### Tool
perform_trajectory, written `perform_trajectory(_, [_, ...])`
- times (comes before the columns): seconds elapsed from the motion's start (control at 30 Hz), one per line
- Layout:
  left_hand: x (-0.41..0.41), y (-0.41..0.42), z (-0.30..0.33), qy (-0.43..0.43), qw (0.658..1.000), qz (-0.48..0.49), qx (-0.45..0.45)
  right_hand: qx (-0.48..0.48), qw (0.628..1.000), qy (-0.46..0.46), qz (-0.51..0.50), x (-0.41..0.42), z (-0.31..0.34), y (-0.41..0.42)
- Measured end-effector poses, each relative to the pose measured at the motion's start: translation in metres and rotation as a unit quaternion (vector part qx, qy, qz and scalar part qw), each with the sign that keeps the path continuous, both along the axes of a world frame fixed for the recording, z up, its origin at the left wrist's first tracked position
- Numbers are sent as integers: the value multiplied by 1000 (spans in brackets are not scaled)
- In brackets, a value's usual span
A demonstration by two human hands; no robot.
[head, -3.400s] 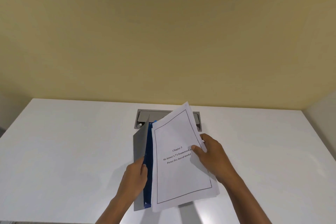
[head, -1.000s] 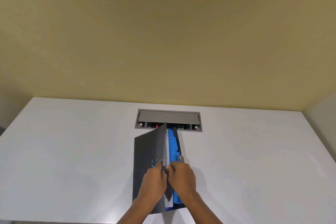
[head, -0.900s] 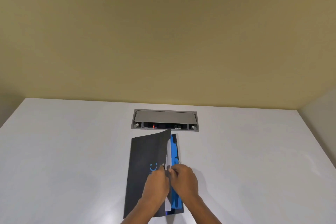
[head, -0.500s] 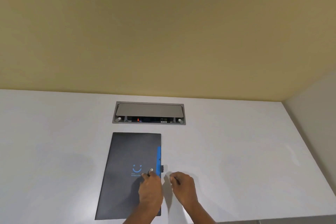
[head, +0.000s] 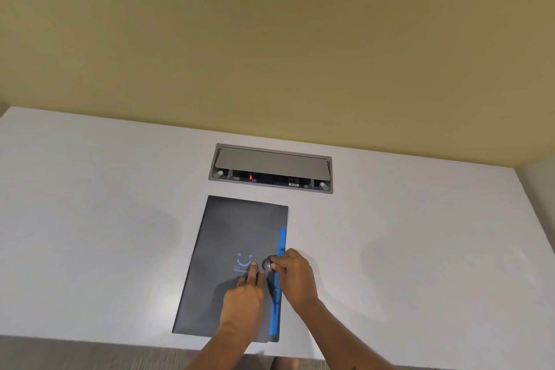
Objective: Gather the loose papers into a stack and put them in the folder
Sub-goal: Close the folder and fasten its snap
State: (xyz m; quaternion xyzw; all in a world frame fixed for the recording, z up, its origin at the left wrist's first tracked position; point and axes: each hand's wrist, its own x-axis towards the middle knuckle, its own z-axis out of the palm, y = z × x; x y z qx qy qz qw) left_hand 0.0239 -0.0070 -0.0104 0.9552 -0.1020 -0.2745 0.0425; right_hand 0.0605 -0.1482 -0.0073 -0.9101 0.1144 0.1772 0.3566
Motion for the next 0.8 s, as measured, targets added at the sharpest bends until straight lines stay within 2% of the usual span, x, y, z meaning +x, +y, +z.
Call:
perform_trajectory(0.2, [0,3,-8,14,1000,-19,-9,-67,994,20,90,8,-5,10])
perform_trajectory(0.33, [-1,5,-11,15,999,-25,-16,-102,987,-18,121,8,-10,14])
perform_trajectory(0.47, [3,5,-8,37,999,-21,-25,-119,984,2,130,9,-13,17])
perform_trajectory(0.7, [8,18,-8,16,999,-14,-30,-105,989,29,97,12,-16,23])
perform_trajectory(0.8, [12,41,-2,-42,993,71,-88,-75,997,16,9,6,-9,20])
